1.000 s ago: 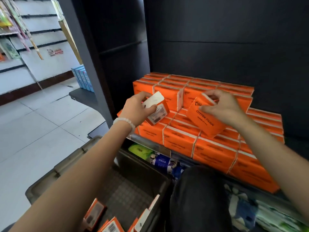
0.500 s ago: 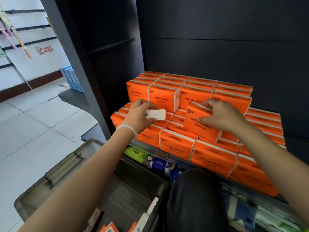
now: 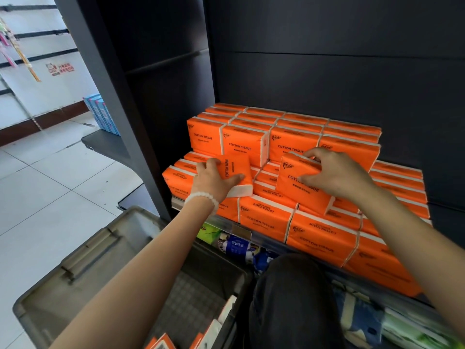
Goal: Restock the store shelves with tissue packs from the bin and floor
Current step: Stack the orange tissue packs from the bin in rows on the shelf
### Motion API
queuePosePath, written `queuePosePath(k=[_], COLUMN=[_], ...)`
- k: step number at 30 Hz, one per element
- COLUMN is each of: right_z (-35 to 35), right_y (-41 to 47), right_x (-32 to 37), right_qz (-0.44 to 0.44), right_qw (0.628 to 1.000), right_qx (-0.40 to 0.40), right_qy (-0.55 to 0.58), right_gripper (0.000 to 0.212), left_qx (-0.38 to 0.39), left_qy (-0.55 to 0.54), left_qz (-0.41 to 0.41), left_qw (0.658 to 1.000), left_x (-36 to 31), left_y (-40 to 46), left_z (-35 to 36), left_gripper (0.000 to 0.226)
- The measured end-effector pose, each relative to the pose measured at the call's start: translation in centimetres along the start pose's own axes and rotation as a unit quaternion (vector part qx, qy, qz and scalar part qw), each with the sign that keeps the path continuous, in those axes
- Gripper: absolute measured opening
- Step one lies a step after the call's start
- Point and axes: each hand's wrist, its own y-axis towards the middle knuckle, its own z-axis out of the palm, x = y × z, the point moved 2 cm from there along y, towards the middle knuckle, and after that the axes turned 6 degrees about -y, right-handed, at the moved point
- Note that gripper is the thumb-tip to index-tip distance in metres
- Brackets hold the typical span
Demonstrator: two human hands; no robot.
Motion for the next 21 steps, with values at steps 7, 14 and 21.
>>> queuePosePath(k=[7,14,21], right_z=[0.2,0.1,-0.4], right_y=[-0.2,-0.3,-1.0], right_x=[0.1,0.4,0.6], right_qz=[-0.005,-0.006,-0.006], right_qw=[1.000,1.000,0.999], right_qx=[-0.011,-0.017,-0.040], right_qy=[-0.009,-0.013,-0.004], right_gripper=[0.060,0.059,0.058], left_qx=[-0.019,-0.024,-0.057], left_qy=[-0.085,-0.126,-0.102], left_qz=[-0.030,-0.023,0.040], left_qw=[0.996,0.991,0.992], left_x=[-0.1,-0.8,-2.1], left_y=[-0.1,0.1,0.0], left_z=[0.2,-0.4,-1.1], left_gripper=[0.081,0.079,0.060])
